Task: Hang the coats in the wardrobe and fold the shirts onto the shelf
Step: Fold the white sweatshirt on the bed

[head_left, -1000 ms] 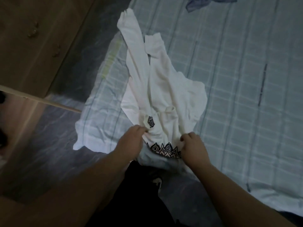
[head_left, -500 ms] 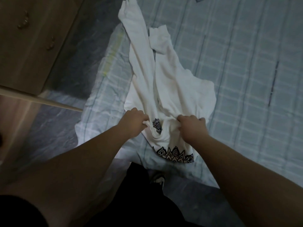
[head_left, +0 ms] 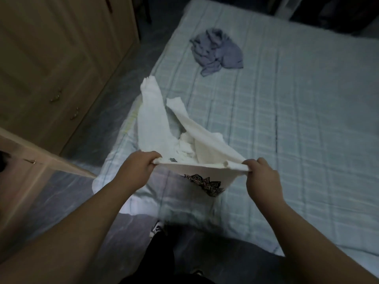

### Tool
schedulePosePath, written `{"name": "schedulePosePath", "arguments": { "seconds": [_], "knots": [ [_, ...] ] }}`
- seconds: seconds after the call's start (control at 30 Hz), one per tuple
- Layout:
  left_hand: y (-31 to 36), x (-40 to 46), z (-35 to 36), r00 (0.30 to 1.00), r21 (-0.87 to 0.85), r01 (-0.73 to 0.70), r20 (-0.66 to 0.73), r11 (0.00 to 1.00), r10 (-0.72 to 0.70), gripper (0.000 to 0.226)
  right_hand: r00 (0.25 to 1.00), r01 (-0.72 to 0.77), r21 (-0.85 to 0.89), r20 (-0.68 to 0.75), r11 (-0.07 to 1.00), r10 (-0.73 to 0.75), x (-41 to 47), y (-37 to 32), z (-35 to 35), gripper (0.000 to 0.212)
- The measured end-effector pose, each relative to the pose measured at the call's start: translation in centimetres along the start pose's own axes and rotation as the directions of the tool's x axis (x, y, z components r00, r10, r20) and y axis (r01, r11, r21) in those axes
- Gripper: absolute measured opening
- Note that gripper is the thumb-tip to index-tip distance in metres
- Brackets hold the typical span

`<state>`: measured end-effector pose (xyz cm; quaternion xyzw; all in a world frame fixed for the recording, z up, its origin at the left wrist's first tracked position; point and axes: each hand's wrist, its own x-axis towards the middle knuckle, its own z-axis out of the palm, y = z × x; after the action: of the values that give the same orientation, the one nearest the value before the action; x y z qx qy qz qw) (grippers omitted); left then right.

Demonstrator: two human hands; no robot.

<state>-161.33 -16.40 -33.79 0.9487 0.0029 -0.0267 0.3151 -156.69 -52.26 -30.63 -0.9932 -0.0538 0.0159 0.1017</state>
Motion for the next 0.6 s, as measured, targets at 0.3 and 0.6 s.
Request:
{"name": "schedulePosePath", "arguments": {
  "seconds": [0.3,0.6],
  "knots": [
    [14.7,-4.1,-10.8,0.930,-0.009,0.001,-0.367,1.000,-0.005,0.013,0.957,0.023,0.199,-0.288,0.980,0.036,-5.5,3.7,-18.5,0.020],
    [27.3,-5.8,-20.5,0.744,0.063,-0.274,-0.618,0.960,0.254,0.014,0.807,0.140,0.469,-0.564,0.872,0.173,-10.0,3.3,-31.7,0.018]
  ]
}}
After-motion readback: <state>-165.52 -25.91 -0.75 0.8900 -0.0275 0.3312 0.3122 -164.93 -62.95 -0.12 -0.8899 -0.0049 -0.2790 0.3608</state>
